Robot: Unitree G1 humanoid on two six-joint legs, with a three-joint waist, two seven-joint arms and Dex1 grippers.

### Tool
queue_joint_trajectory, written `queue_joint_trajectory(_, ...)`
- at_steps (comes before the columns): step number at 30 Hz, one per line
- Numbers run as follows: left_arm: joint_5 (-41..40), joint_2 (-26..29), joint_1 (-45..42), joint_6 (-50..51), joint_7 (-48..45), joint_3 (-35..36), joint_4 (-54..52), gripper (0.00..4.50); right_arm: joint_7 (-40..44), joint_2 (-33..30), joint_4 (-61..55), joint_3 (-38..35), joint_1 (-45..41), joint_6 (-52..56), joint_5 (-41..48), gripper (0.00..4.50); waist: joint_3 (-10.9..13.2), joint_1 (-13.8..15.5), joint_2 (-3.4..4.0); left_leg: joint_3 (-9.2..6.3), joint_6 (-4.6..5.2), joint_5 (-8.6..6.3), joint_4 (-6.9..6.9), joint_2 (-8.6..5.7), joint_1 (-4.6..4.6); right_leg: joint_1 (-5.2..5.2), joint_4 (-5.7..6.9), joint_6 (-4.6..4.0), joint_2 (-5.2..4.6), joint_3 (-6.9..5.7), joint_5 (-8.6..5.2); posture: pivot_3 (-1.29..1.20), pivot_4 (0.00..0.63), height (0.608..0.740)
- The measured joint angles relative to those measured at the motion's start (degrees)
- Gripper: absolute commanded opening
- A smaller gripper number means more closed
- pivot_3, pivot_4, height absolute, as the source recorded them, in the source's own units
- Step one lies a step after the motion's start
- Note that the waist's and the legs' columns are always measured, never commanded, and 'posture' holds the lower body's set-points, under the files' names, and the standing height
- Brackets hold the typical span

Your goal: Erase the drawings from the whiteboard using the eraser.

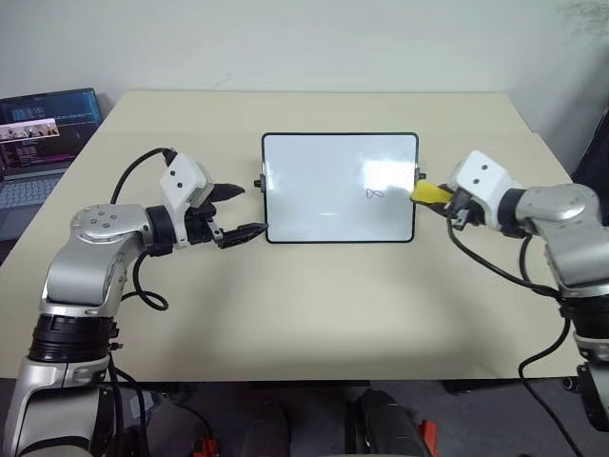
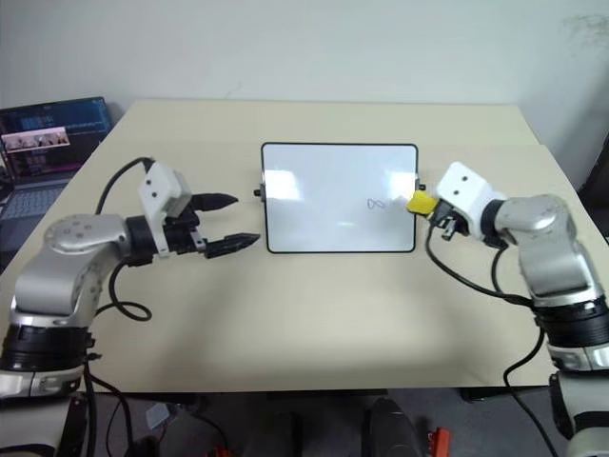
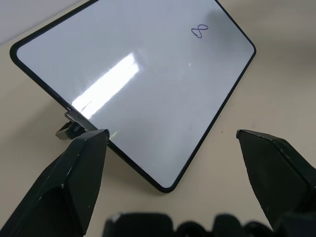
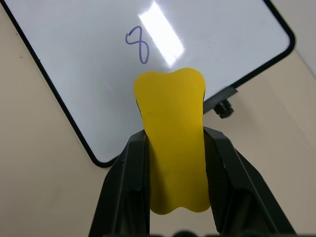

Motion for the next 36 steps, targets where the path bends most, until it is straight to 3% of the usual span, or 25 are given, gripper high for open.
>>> queue_joint_trajectory(10, 0.5, 0.0, -1.1, -1.1, -1.0, -0.1, 1.7, 4.5, 2.2, -4.4, -2.7, -2.4, 0.2, 0.7, 3.1, 1.12, 0.0, 0.3, -0.02, 0.0, 0.0, 0.0, 0.01, -0.01, -0.01, 0.01, -0.01, 0.0, -0.01, -0.01, 0.0, 0.0, 0.15, 0.74)
queue_joint_trajectory(25, 1.1, 0.0, -1.2, -1.9, -1.0, -0.1, 1.8, 4.5, 1.1, -3.1, -1.3, -2.4, -2.5, 0.0, 3.9, 1.12, 0.0, 0.3, -0.02, -0.01, 0.0, 0.0, 0.01, -0.01, -0.02, 0.01, -0.01, 0.0, -0.01, -0.01, 0.0, 0.0, 0.15, 0.74)
queue_joint_trajectory(36, 1.1, 0.0, -1.2, -1.9, -1.0, -0.1, 1.8, 4.5, 1.5, -1.6, -3.0, -4.2, -4.1, 2.7, 10.5, 1.12, 0.0, 0.3, -0.02, -0.01, 0.0, 0.0, 0.02, -0.01, -0.01, 0.01, 0.0, 0.0, -0.01, -0.02, 0.0, 0.0, 0.15, 0.74)
